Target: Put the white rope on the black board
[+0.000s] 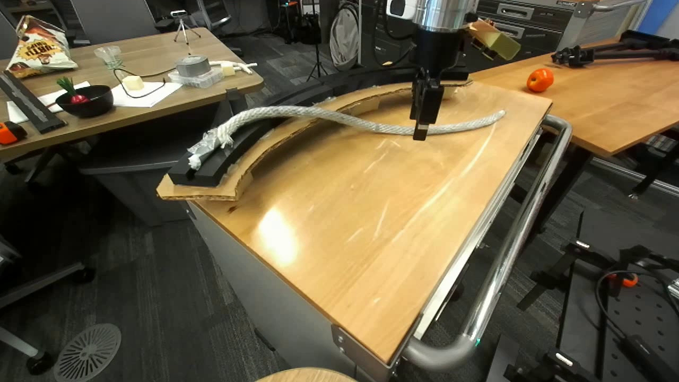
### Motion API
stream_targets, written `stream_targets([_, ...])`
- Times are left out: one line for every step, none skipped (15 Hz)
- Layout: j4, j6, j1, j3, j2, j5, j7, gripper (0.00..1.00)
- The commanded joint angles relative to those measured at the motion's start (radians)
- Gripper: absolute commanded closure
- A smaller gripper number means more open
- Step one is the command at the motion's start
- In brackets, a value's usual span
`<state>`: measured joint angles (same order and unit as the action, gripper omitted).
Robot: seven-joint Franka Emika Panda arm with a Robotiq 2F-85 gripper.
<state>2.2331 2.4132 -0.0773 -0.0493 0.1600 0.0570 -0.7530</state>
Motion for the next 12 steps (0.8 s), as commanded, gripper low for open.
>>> stream_targets([-0.046,-0.012,0.002,-0.002,0.027,-0.080,0.122,0.46])
stream_targets([-0.041,0.011,0.008,-0.010,0.025,-0.132,0.181,0.54])
stream_targets([-0.042,0.005,0.009,-0.010,0.024,-0.162,0.208,0.63])
stream_targets([-0.044,-0.001,0.009,-0.009,0.024,-0.194,0.239,0.70])
stream_targets([-0.045,-0.003,0.009,-0.007,0.024,-0.220,0.262,0.79])
stream_targets([-0.045,-0.003,0.010,-0.007,0.023,-0.251,0.286,0.86])
stream_targets([-0.047,-0.006,0.010,-0.005,0.023,-0.270,0.301,0.95])
stream_targets([-0.049,-0.005,0.008,-0.003,0.027,-0.278,0.308,0.99])
stream_targets([-0.051,-0.005,0.008,-0.002,0.031,-0.293,0.318,1.00])
stream_targets([-0.054,-0.011,0.007,0.001,0.036,-0.291,0.313,1.00])
stream_targets([-0.056,-0.014,0.007,0.003,0.042,-0.294,0.309,0.73])
stream_targets([-0.055,-0.016,0.003,0.008,0.044,-0.282,0.293,0.74])
